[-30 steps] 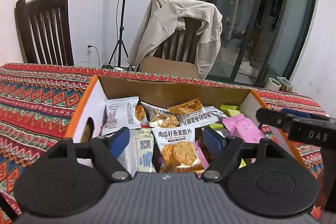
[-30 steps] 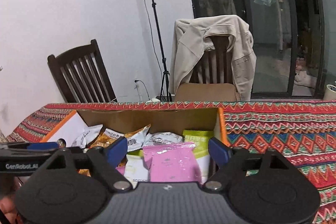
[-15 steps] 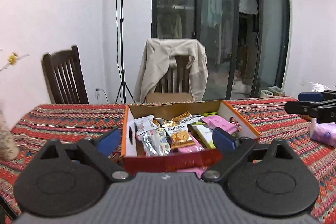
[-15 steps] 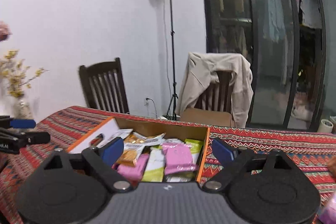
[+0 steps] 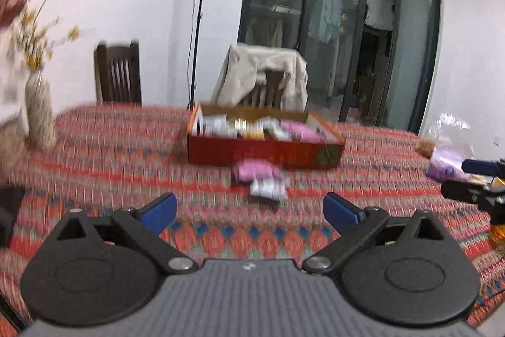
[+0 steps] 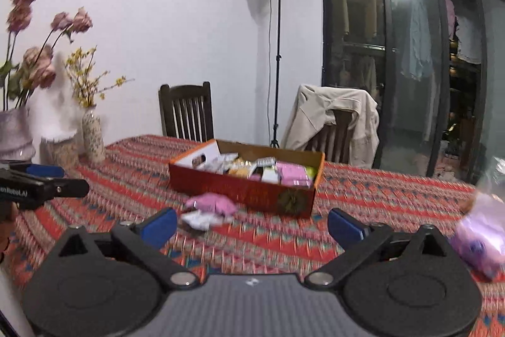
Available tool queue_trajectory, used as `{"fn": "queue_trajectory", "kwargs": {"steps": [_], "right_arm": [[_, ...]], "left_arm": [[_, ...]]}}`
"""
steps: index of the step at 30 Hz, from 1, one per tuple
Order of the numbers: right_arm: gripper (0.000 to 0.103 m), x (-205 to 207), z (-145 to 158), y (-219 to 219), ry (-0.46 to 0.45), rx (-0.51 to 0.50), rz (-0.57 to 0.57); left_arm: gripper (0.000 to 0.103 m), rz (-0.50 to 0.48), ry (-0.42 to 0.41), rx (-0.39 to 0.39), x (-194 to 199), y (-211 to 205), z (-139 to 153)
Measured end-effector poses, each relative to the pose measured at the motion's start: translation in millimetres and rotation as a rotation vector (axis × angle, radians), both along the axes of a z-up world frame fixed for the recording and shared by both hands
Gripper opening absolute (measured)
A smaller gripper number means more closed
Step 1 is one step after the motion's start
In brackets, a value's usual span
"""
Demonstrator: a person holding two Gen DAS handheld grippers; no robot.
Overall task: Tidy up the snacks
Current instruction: 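Withdraw both open tools from the box toward the remaining packets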
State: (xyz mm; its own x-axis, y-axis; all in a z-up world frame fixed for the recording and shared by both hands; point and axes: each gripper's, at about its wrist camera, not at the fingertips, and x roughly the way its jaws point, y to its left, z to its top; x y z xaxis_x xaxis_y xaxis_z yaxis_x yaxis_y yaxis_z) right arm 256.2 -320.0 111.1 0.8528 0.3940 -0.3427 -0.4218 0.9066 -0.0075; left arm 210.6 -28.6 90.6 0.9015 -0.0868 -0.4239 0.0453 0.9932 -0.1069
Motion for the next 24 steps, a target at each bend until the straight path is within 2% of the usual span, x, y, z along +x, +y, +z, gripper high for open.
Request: {"fn": "queue_trajectory", "kwargs": {"steps": [2, 6, 9, 11, 18, 24], "right_arm": [[0.103, -19, -15, -2, 0.028, 0.021, 0.001], [0.103, -41, -52, 2, 0.14, 0.07, 0.037], [0.103, -46, -78, 4, 0.22, 0.09, 0.022], [0.103, -48, -89, 4, 0.241, 0.091, -0.014], [0.103, -40, -90, -13, 0.279, 0.186, -0.077], [0.103, -23, -84, -13, 0.27, 0.18, -0.097]], "left_arm": [[0.101, -0.004, 0.049, 0.005, -8, -4, -16], [0.101, 0.004, 0.114, 0.011, -14, -6, -39], [0.101, 0.015, 0.124, 0.008, -18, -2, -44], [0.101, 0.017, 0.122, 0.008, -20, 0, -44], [0.101, 0.011, 0.124, -0.002, -11, -4, -44], [0.101, -0.011, 0.133, 0.0, 15, -8, -45]]}}
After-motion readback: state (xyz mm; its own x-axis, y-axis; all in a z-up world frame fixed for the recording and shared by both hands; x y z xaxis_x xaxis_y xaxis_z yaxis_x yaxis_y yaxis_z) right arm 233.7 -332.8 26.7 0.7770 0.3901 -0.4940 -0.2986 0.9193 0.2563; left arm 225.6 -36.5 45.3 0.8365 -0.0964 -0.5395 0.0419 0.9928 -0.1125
